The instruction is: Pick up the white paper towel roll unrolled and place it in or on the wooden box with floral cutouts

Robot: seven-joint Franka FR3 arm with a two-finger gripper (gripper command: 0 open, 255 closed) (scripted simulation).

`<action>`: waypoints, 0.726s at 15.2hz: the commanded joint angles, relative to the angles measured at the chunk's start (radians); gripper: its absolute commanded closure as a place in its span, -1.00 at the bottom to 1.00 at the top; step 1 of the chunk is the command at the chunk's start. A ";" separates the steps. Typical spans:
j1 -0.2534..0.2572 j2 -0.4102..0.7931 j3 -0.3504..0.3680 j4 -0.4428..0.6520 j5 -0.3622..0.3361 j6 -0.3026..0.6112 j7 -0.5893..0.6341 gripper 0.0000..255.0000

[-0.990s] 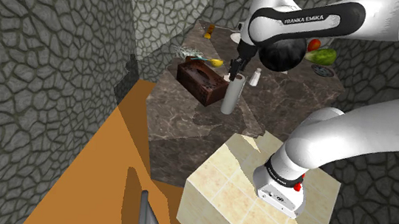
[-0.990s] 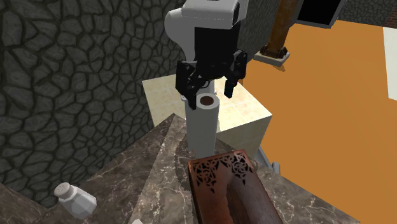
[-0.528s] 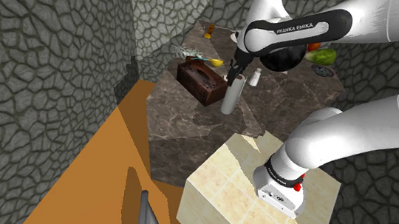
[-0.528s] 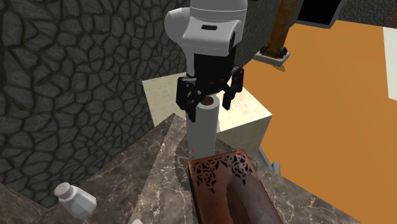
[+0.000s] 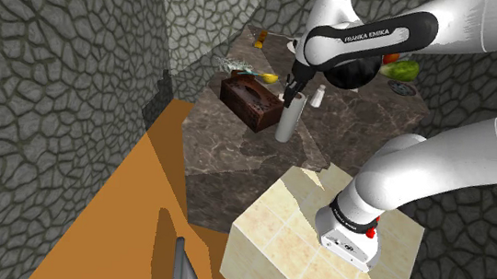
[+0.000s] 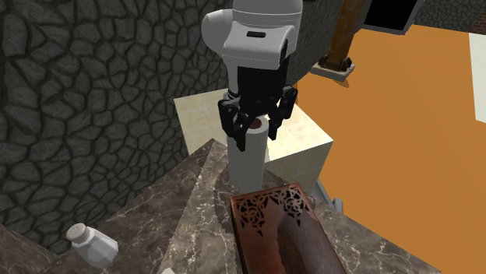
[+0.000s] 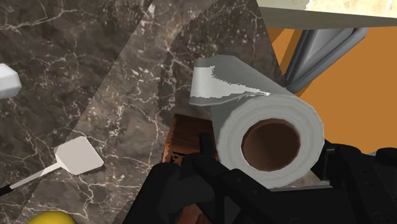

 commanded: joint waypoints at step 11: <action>0.000 -0.020 0.004 0.027 0.003 -0.048 -0.002 1.00</action>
